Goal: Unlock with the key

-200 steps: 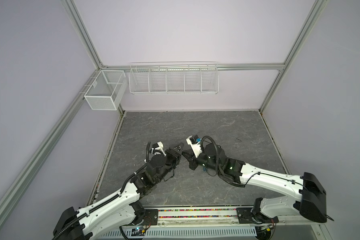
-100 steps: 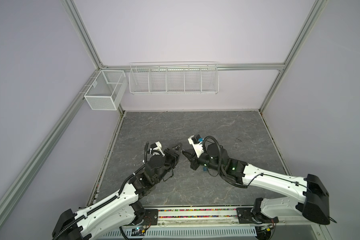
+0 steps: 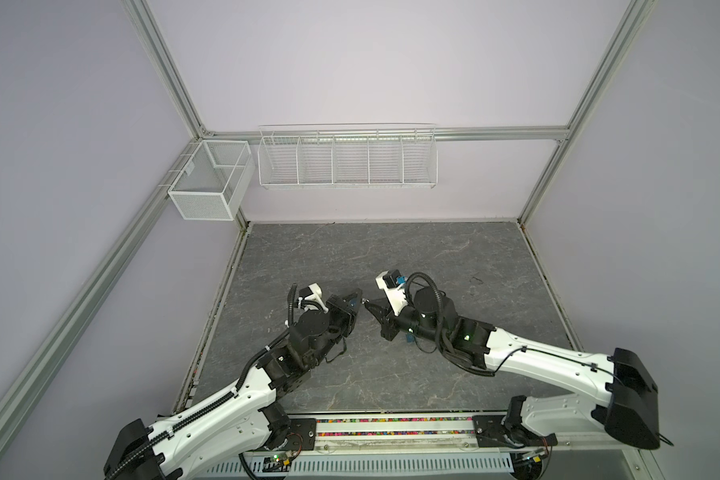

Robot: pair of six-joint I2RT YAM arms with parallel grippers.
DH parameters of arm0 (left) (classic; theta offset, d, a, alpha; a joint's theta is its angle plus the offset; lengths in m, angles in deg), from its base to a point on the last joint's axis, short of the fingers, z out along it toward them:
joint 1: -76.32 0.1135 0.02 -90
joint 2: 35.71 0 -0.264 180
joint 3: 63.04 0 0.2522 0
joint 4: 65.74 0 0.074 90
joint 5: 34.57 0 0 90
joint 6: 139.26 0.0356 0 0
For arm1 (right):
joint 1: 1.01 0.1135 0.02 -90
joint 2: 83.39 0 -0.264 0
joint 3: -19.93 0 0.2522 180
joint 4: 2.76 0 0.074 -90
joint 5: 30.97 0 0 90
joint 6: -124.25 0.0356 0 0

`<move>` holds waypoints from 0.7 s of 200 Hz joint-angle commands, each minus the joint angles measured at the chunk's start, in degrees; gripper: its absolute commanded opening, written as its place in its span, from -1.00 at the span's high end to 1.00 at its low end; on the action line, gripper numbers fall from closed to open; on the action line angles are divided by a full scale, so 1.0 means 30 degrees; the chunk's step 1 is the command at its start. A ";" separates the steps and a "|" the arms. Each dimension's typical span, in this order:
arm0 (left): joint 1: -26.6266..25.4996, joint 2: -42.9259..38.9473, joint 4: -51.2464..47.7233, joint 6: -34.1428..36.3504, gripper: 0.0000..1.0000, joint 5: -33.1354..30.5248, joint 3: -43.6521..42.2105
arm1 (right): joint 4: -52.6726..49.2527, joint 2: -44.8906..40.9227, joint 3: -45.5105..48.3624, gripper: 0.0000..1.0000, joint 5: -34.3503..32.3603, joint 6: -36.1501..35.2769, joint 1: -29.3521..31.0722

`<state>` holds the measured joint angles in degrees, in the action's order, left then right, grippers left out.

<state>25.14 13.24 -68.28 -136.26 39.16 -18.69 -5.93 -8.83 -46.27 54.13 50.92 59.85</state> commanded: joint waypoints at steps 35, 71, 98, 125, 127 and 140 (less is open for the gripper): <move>-0.0068 -0.0309 -0.0396 0.0253 1.00 -0.0479 -0.0149 | 0.0016 -0.0473 0.0167 0.80 -0.0320 -0.0402 0.0084; -0.0054 -0.0262 -0.0479 0.1886 1.00 -0.0708 0.0197 | -0.0722 -0.1343 0.0167 0.33 -0.0422 -0.0075 0.0058; 0.0389 -0.0042 0.0234 0.5262 1.00 -0.0370 0.0415 | -0.1876 -0.2515 0.0173 0.04 0.0901 0.1104 -0.0593; 0.0912 0.0188 0.2339 0.8130 1.00 0.1007 0.0228 | -0.2293 -0.3025 -0.0077 -0.08 0.5745 0.4070 -0.2846; 0.0908 0.0203 0.2554 0.8688 1.00 0.1097 0.0195 | -0.2298 -0.3006 -0.0106 -0.07 0.6120 0.4344 -0.3007; 0.1047 0.0388 0.3732 0.9989 1.00 0.1901 0.0120 | -0.2116 -0.2970 -0.0240 -0.05 0.7889 0.5789 -0.3882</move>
<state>27.55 13.70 -65.02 -117.91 40.56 -18.67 -11.11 -17.59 -46.23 64.46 58.52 52.39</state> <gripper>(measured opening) 0.047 0.534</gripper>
